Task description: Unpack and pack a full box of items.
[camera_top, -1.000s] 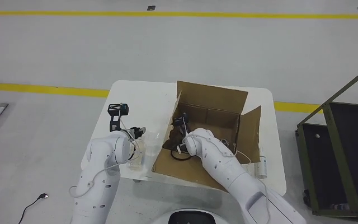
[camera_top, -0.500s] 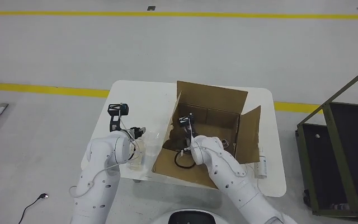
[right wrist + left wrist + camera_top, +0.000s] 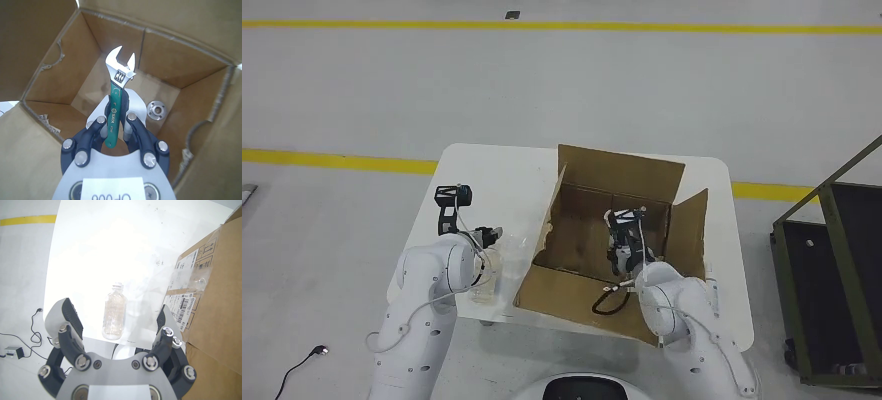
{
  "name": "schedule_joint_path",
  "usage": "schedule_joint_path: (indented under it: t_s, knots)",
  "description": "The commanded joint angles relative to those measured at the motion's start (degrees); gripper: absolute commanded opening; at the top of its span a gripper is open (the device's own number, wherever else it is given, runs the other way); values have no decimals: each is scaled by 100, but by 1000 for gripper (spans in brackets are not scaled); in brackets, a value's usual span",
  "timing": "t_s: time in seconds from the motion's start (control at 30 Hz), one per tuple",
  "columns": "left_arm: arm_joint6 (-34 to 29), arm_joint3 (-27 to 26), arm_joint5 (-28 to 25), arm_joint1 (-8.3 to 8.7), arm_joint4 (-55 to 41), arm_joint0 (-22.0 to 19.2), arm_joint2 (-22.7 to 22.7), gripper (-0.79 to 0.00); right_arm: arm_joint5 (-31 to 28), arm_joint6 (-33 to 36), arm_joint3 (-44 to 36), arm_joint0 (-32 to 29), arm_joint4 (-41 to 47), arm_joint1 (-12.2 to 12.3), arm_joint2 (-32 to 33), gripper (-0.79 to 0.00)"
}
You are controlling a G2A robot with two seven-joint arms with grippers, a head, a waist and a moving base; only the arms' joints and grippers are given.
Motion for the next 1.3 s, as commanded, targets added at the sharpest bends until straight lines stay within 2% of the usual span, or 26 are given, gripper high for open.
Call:
schedule_joint_path:
  t_s: [0.0, 0.13, 0.23, 0.6, 0.63, 0.67, 0.77, 0.8, 0.9, 1.0, 1.07, 1.17, 1.27]
  knots:
    - [0, 0, 0, 0, 0, 0, 0, 0, -171, -92, -328, -263, 59, 38, 202, -785]
    - [0, 0, 0, 0, 0, 0, 0, 0, -490, -387, -876, -707, 147, 100, 489, -785]
    - [0, 0, 0, 0, 0, 0, 0, 0, -760, -582, -993, -903, 113, 137, 581, -785]
    - [0, 0, 0, 0, 0, 0, 0, 0, -760, -582, -993, -903, 113, 137, 581, -782]
    - [0, 0, 0, 0, 0, 0, 0, 0, -760, -582, -993, -903, 113, 137, 581, -736]
    - [0, 0, 0, 0, 0, 0, 0, 0, -760, -582, -993, -903, 113, 137, 581, -597]
    - [0, 0, 0, 0, 0, 0, 0, 0, -760, -582, -993, -903, 113, 137, 581, -548]
    - [0, 0, 0, 0, 0, 0, 0, 0, -760, -596, -975, -908, 121, 137, 576, -471]
    - [0, 0, 0, 0, 0, 0, 0, 0, -707, -600, -847, -824, 49, 139, 500, -523]
    - [0, 0, 0, 0, 0, 0, 0, 0, -368, -384, -695, -604, -78, 116, 336, -668]
    - [0, 0, 0, 0, 0, 0, 0, 0, -128, -179, -522, -390, -231, 93, 177, -727]
    - [0, 0, 0, 0, 0, 0, 0, 0, 326, 149, -122, 28, -431, 39, -86, -699]
    - [0, 0, 0, 0, 0, 0, 0, 0, 723, 376, 308, 475, -501, -25, -294, -711]
